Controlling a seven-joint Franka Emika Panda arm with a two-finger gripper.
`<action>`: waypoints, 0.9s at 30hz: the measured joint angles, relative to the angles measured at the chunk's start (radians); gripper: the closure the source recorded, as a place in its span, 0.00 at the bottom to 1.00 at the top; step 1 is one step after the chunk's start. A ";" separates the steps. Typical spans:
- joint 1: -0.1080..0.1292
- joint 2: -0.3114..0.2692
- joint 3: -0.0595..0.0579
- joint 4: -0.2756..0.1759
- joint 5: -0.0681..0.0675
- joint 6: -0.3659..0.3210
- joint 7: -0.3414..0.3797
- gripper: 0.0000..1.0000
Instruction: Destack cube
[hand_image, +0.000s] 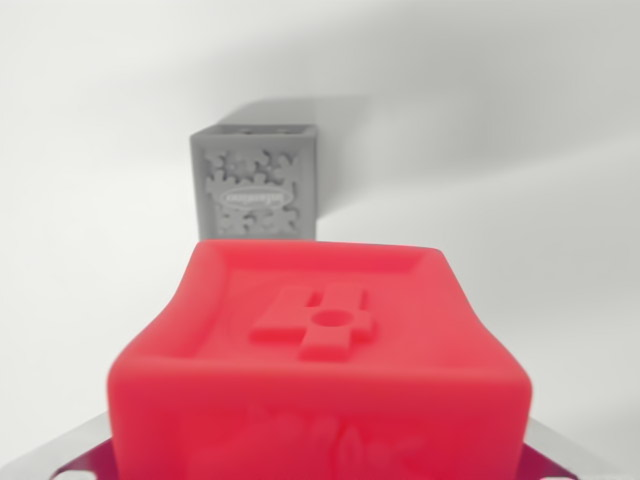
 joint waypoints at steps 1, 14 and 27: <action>-0.001 -0.001 -0.001 -0.006 0.000 0.004 0.000 1.00; -0.012 -0.017 -0.012 -0.073 0.006 0.056 0.001 1.00; -0.027 -0.027 -0.021 -0.141 0.011 0.111 0.001 1.00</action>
